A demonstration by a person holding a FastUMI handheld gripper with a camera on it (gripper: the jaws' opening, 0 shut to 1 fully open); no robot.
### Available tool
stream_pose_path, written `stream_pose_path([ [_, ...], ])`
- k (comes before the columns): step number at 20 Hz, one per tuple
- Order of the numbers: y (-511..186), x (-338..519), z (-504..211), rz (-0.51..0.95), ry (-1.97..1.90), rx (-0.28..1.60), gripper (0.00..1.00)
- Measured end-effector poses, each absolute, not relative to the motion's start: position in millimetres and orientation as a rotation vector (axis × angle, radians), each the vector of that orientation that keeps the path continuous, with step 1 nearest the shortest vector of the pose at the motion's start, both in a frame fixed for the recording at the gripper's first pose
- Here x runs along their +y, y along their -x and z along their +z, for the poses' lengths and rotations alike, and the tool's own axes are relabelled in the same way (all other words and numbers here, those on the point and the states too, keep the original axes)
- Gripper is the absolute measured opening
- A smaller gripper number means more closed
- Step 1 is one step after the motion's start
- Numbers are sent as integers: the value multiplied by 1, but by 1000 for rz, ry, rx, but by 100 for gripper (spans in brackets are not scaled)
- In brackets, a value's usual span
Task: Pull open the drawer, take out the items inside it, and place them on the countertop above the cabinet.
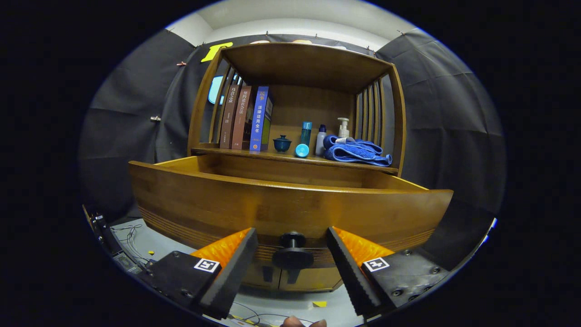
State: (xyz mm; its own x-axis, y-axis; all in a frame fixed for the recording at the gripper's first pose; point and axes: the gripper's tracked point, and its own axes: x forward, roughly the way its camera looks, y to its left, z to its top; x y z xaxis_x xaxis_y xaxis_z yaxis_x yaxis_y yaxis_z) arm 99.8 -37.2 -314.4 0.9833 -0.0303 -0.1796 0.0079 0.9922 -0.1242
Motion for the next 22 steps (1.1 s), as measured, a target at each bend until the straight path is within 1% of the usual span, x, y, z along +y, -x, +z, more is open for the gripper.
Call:
stream_pose_path([
  [6,-140,-35,-307,-20,122,171,99],
  [7,-152,-37,-317,-22,126,204,99],
  [12,-189,-35,-318,-26,141,212,100],
  [22,-240,-34,-329,-44,157,256,100],
])
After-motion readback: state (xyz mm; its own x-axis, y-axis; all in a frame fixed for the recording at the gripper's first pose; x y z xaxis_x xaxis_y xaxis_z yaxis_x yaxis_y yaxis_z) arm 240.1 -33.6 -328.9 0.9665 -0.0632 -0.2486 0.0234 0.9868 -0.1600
